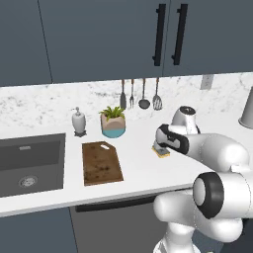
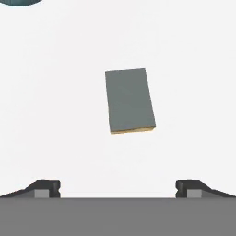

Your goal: Pick up the sponge from the counter and clean the cutting board by briefly scrubbing or pressing down on the cutting board. Once finished, release the sponge.

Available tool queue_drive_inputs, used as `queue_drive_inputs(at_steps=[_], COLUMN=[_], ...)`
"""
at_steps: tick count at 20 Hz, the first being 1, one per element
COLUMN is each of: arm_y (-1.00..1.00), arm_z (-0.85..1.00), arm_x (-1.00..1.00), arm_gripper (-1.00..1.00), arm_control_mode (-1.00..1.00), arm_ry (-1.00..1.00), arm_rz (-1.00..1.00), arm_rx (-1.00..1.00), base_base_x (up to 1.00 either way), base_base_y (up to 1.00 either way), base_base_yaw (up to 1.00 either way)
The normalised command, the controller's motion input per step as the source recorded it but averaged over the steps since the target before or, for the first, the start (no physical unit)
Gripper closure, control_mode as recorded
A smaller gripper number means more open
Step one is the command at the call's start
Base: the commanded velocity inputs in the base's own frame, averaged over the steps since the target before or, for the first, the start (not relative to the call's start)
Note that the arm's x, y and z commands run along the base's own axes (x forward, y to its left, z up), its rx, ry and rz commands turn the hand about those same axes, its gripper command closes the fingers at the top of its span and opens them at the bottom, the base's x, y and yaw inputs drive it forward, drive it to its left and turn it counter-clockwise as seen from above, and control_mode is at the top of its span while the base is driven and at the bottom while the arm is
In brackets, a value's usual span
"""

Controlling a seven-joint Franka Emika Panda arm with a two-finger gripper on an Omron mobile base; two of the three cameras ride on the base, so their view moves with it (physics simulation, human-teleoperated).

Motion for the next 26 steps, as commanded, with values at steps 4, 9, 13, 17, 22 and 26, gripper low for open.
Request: queue_drive_inputs(at_steps=[4,9,13,17,22,26], arm_y=[-0.03,0.00,0.00,0.00,0.07,0.00], arm_z=[-0.12,-0.11,-0.13,-0.18,-0.06,-0.08], arm_x=[0.26,0.10,0.05,0.13,0.04,0.22], arm_gripper=[-1.00,-1.00,-1.00,-1.00,-1.00,-1.00], arm_control_mode=[-1.00,-1.00,-1.00,-1.00,-1.00,-1.00], arm_ry=[0.00,0.00,0.00,0.00,0.00,0.00], arm_rz=[0.00,0.02,0.01,0.00,0.01,0.00], arm_rx=[0.00,0.00,-0.01,-0.01,-0.01,0.00], base_base_x=[0.00,0.00,0.00,0.00,0.00,0.00], base_base_y=[0.00,0.00,0.00,0.00,0.00,0.00], base_base_yaw=[0.00,0.00,0.00,0.00,0.00,0.00])
